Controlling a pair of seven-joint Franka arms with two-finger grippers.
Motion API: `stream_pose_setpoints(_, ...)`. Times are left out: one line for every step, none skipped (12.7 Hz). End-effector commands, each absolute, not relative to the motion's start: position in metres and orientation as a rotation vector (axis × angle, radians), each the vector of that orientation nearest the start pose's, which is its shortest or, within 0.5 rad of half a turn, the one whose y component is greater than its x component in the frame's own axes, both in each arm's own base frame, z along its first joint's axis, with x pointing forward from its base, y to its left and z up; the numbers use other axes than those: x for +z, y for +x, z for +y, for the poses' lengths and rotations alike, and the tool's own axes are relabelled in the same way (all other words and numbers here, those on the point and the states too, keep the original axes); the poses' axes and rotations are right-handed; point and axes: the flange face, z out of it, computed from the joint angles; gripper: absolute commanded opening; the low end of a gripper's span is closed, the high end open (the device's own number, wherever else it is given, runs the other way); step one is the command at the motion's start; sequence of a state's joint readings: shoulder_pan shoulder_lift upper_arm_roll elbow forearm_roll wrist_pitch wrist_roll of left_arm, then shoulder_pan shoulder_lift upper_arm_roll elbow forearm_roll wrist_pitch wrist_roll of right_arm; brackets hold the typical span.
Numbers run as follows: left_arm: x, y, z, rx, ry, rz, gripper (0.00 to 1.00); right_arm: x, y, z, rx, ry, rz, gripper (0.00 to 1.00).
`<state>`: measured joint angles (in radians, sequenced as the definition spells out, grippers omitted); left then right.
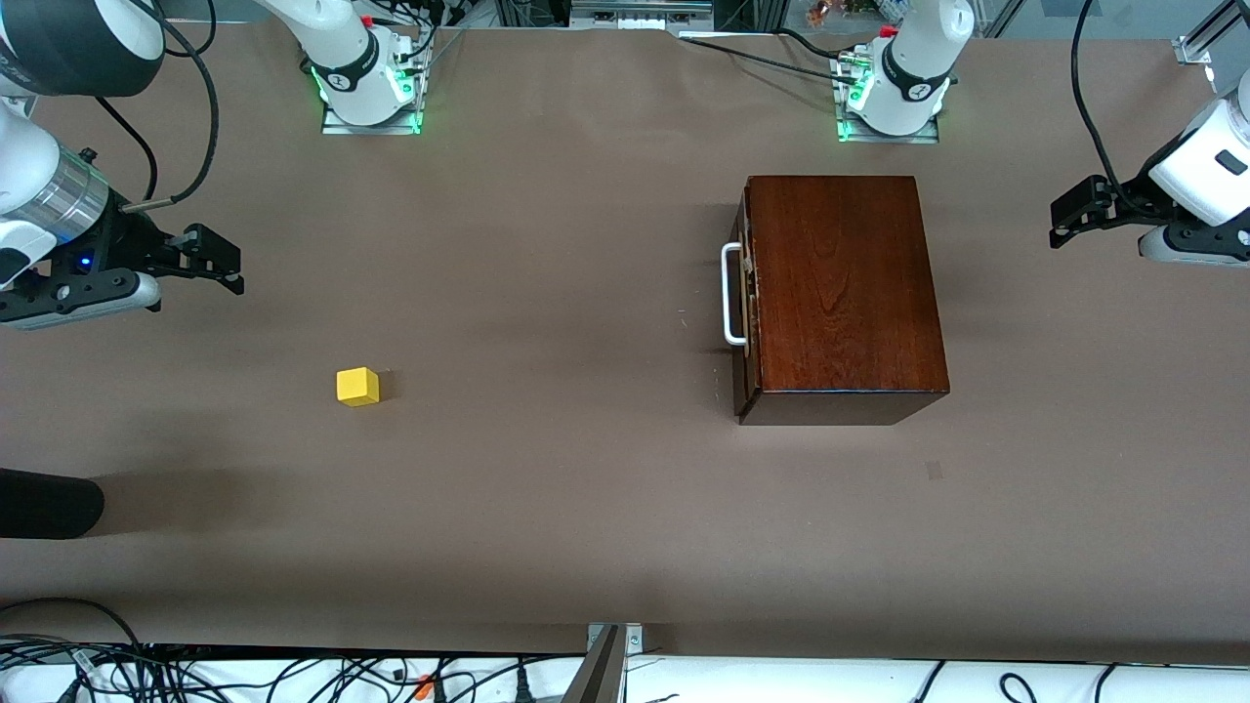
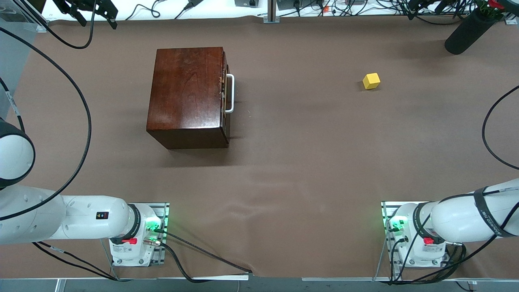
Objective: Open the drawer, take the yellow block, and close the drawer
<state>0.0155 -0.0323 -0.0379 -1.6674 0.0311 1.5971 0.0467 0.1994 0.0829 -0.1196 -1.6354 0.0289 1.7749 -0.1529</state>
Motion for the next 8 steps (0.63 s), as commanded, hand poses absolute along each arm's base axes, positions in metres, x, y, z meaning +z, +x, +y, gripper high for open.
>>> stream_pose_setpoints(0.6019,0.5443,-0.0129,0.074,-3.133,0.072,1.0,0.5703,0.5919,0.0534,-0.079,-3.093,-0.366,1.0)
stream_pose_setpoints(0.6048,0.5451,-0.0146,0.07,-3.133,0.079,1.0,0.5703,0.592,0.0525,-0.079,-3.094,-0.364,1.0)
stream_pose_setpoints(0.603,0.5462,-0.0154,0.077,-3.133,0.08,1.0,0.5703,0.592,0.0525,-0.079,-3.094,-0.364,1.0)
stream_pose_setpoints(0.6029,0.5462,-0.0146,0.077,-3.133,0.08,1.0,0.5703,0.5919,0.0534,-0.079,-3.093,-0.366,1.0)
stream_pose_setpoints(0.6026,0.5458,-0.0123,0.084,-3.134,0.075,1.0,0.5703,0.592,0.0525,-0.079,-3.094,-0.364,1.0)
stream_pose_setpoints(0.601,0.5452,-0.0115,0.101,-3.143,0.072,1.0,0.5703,0.5919,0.0534,-0.079,-3.093,-0.366,1.0)
stream_pose_setpoints(0.6006,0.5447,-0.0105,0.109,-3.157,0.063,1.0,0.5703,0.592,0.0525,-0.079,-3.094,-0.364,1.0)
stream_pose_setpoints(0.6005,0.5445,-0.0082,0.111,-3.159,0.058,1.0,0.5712,0.5916,0.0525,-0.082,-3.094,-0.364,1.0)
